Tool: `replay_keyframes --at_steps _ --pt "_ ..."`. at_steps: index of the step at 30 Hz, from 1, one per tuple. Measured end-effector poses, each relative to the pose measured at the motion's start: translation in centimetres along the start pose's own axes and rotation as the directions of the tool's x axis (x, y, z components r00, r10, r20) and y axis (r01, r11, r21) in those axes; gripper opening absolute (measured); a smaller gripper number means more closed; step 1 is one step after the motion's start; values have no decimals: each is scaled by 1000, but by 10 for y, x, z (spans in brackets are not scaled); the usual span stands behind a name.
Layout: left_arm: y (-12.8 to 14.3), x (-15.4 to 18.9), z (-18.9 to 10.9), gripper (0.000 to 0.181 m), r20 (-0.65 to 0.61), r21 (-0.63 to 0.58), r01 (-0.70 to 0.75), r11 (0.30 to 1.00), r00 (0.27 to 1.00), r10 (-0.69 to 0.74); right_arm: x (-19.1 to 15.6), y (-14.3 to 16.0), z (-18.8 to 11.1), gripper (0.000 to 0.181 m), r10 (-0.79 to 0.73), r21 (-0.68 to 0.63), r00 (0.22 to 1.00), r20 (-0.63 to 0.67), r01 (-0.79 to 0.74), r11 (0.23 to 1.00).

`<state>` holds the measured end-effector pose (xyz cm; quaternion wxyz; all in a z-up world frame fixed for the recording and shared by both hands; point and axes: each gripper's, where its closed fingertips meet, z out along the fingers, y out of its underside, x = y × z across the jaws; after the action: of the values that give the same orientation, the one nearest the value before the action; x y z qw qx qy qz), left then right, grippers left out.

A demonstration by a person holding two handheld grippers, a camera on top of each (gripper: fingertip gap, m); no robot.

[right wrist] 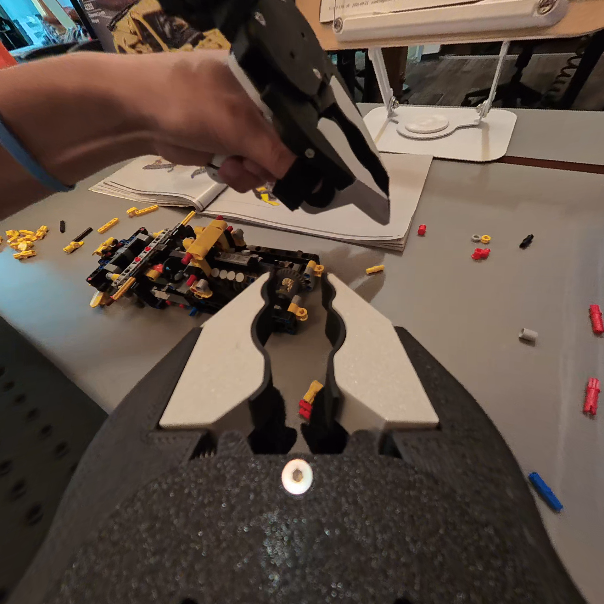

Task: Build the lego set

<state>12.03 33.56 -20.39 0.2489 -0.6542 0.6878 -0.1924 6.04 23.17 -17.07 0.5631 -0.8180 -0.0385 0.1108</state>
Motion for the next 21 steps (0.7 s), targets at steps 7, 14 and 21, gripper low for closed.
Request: replay_keyframes --at_steps 7,14,21 --pt "2 5 18 30 -39 -16 13 1000 999 -14 -5 2 2 27 -25 -18 1000 16 25 1000" --pt "-1 0 28 30 -35 -36 8 999 999 -9 -6 3 3 26 0 -22 999 43 1 1000" --pt "1 -4 26 0 -41 -40 10 999 999 -12 -7 4 3 27 18 -27 998 63 -17 999"
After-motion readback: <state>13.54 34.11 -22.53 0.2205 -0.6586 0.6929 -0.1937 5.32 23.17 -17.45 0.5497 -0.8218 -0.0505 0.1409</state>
